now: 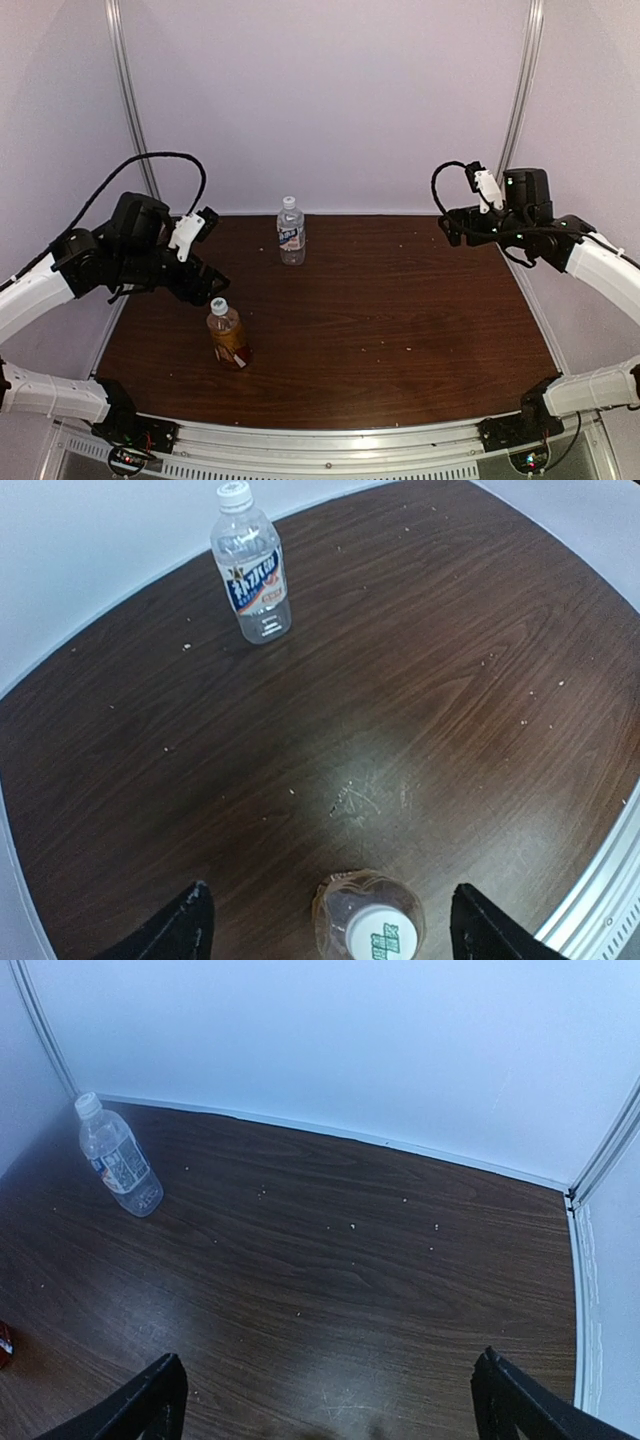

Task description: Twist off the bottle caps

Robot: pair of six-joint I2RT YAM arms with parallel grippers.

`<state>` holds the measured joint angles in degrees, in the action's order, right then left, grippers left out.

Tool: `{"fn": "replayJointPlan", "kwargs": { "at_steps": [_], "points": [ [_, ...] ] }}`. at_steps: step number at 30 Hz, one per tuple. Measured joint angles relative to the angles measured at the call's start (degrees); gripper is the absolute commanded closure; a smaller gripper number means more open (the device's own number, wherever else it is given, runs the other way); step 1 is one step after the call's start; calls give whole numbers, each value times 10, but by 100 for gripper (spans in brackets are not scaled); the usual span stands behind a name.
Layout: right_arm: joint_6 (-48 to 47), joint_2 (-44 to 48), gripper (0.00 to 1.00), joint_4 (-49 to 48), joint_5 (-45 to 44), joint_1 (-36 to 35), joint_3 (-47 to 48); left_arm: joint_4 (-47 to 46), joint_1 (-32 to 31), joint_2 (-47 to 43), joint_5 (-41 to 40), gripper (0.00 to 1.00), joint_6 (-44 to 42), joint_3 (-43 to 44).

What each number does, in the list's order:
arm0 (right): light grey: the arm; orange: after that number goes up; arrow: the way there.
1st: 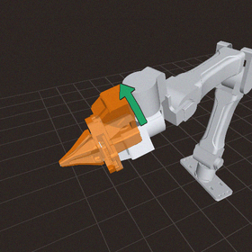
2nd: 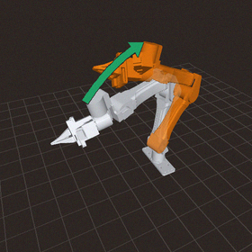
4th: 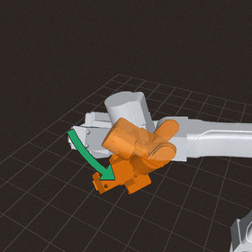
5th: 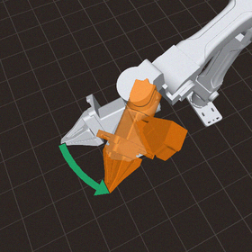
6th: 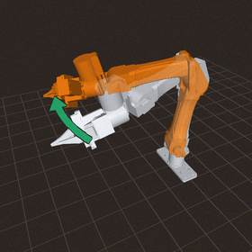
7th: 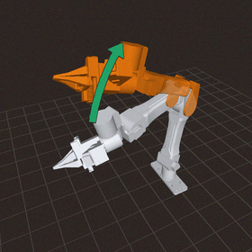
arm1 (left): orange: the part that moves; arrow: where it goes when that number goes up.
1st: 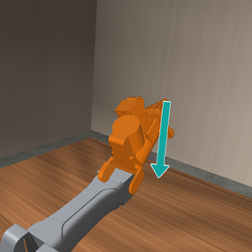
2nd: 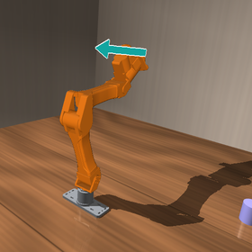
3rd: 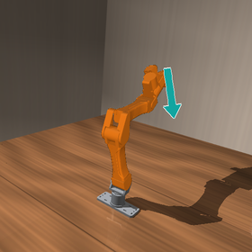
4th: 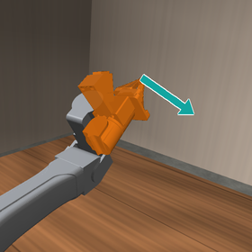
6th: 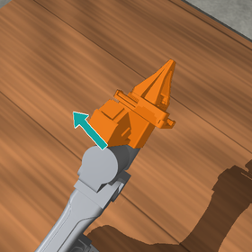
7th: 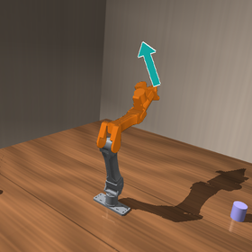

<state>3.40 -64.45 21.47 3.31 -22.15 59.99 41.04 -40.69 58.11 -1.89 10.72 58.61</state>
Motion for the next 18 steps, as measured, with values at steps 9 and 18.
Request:
{"fn": "replayJointPlan", "kwargs": {
  "at_steps": [9, 18],
  "points": [
    [-2, -17, 0, 11, 5, -7, 0, 41, 0, 46, 38, 29, 10, -6],
    [-3, -17, 0, 12, 5, -8, 0, 57, 0, 73, 59, 40, 14, -9]
  ]
}}
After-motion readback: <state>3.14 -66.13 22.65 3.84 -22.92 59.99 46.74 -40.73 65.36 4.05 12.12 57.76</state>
